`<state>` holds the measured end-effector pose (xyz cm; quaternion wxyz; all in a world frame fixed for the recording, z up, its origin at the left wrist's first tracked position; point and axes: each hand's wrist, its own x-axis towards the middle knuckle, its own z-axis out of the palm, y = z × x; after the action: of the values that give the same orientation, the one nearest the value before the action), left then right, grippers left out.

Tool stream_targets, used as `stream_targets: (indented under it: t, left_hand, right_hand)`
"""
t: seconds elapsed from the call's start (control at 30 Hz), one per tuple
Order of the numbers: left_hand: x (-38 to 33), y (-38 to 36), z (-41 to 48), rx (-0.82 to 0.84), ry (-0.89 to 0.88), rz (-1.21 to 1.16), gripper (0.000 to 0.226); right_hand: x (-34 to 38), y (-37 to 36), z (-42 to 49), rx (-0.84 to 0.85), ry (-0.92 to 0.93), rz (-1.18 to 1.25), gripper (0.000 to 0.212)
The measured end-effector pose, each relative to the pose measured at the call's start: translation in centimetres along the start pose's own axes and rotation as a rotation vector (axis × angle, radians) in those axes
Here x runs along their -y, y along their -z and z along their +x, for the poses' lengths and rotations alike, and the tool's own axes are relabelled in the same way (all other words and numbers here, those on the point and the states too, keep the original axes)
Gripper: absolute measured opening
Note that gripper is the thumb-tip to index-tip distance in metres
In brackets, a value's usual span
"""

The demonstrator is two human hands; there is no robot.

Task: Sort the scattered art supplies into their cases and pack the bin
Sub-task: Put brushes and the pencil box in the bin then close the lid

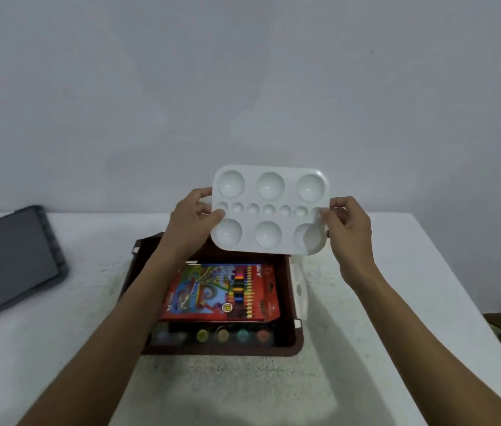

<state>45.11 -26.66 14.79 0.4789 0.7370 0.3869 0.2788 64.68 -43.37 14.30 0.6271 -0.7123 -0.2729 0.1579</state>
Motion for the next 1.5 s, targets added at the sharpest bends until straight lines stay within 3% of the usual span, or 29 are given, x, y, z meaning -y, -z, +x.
stream_targets:
  t: [0.3,0.53,0.63,0.73,0.87,1.1,1.5]
  left_hand:
    - [4.5,7.9,-3.7,0.004,-0.029,0.168,0.017]
    - [7.3,9.5,-5.3,0.157,-0.105,0.374,0.038]
    - [7.5,10.0,-5.5,0.232,-0.171,0.445,0.031]
    - [7.6,10.3,-5.3,0.333,-0.237,0.547,0.017]
    - [7.6,9.9,-5.4,0.461,-0.196,0.706,0.028]
    - [7.5,8.0,-5.9,0.528,-0.291,0.997,0.043]
    - [8.5,6.7,-6.2,0.572,-0.235,1.205,0.056]
  right_hand:
    - [0.8,-5.5,-4.4,0.245,0.101,-0.127,0.015]
    - [0.1,-5.7,-6.0,0.492,0.135,-0.286,0.027]
    - [-0.3,-4.8,-6.4,0.596,0.149,-0.31,0.026]
    - [-0.2,-3.7,-6.7,0.697,0.207,-0.48,0.023]
    - [0.2,-4.2,-7.3,0.841,0.193,-0.791,0.036]
    - [0.1,-5.9,-7.7,0.933,0.135,-1.093,0.062]
    - [-0.4,-7.1,-8.5,0.962,0.206,-1.259,0.066]
